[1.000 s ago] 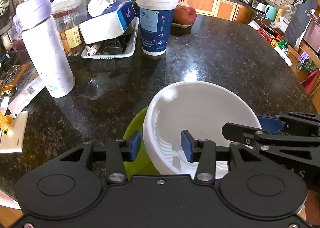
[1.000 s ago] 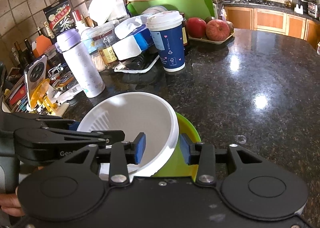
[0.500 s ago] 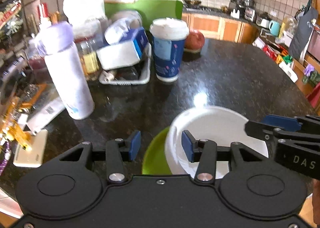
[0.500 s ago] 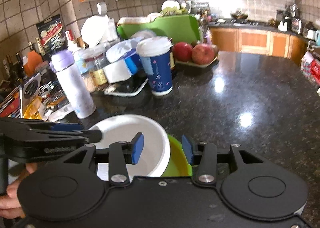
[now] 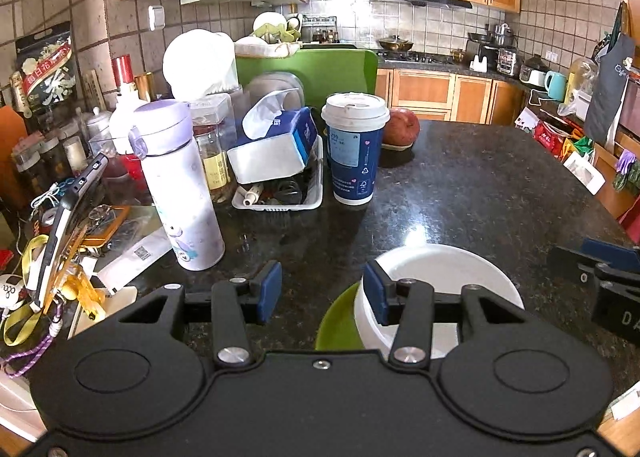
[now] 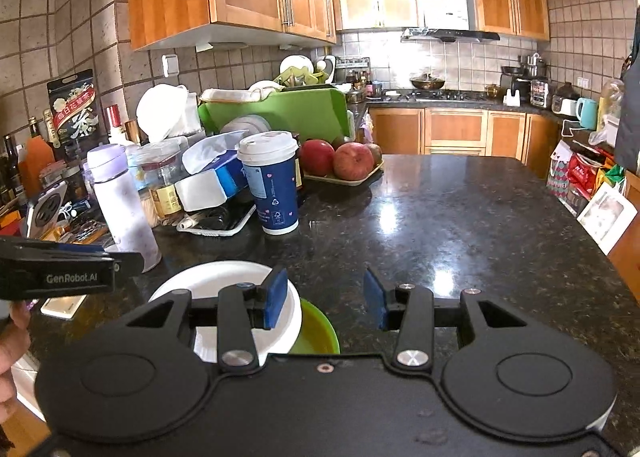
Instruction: Organize plates and bowls
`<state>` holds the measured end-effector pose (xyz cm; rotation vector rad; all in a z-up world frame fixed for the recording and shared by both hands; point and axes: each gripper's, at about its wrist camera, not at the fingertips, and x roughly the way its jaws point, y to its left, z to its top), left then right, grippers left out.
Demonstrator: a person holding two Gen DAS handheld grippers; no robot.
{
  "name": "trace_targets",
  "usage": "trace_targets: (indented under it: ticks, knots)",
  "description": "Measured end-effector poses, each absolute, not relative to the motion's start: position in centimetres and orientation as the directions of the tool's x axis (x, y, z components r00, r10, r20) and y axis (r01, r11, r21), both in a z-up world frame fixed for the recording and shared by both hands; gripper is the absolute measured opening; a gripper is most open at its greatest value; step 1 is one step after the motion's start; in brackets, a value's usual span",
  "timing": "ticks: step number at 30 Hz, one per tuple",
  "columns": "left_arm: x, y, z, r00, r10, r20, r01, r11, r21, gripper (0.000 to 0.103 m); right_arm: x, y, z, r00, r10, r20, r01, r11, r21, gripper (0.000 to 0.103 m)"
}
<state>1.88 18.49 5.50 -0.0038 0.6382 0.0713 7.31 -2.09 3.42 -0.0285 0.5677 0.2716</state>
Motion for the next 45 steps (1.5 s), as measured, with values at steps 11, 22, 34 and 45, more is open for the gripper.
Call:
trace_targets:
  ticks: [11,22,34,45]
  knots:
    - [-0.1,17.1,4.9,0.767,0.076,-0.637,-0.084,0.996,0.017,0.054,4.5,-3.2,2.7,0.792,0.248,-0.558,-0.267,0.963,0.049,0.045]
    - [-3.0,15.6,4.0,0.731,0.107,-0.674,-0.104,0.994,0.046,0.054,0.4,-3.8,2.2,0.774,0.232,-0.589,-0.251,0.967,0.052,0.045]
    - [-4.6,14.4,2.9,0.707,0.097,-0.700,-0.089,0.995,0.048,0.054,-1.2,-4.0,1.8,0.770,0.216,-0.600,-0.233,0.971,0.051,0.045]
    - [-5.5,13.3,2.3,0.701,0.086,-0.708,-0.072,0.996,0.051,0.054,-2.0,-4.7,1.5,0.768,0.214,-0.604,-0.225,0.973,0.059,0.045]
